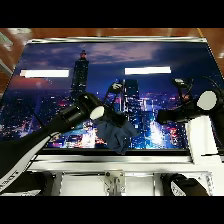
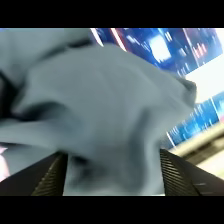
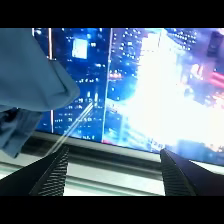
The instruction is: Fold the shirts.
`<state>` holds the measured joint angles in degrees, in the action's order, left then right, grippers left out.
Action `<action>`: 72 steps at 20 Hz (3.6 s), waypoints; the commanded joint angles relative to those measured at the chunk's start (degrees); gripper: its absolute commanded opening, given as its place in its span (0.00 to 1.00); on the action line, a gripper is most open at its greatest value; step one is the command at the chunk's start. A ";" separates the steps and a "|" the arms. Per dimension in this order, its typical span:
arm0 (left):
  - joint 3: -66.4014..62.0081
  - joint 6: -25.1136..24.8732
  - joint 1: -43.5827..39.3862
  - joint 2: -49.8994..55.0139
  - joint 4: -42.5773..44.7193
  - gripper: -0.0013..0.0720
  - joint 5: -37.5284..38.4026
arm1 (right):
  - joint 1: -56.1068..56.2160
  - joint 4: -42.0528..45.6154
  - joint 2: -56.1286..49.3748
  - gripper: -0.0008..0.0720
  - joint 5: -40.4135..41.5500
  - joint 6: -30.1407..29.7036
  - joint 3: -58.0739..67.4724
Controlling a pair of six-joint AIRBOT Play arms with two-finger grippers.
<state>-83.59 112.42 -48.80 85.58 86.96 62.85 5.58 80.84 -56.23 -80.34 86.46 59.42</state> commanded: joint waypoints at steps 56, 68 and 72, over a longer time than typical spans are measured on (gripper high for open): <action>48.50 -31.04 21.05 -12.24 -57.42 0.07 -26.82 | 0.24 -29.16 -29.90 0.30 15.39 3.41 -10.86; 41.88 -23.45 32.63 -34.03 -34.29 0.07 -18.53 | -5.20 -22.23 -8.17 0.10 17.42 -3.17 2.58; 27.69 -23.12 36.35 -45.90 -32.92 0.07 -23.43 | -4.76 -28.22 0.15 0.10 19.80 -5.55 15.47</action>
<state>-47.31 87.53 -15.25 47.53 49.80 41.82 1.10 56.53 -61.60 -62.81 83.07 67.20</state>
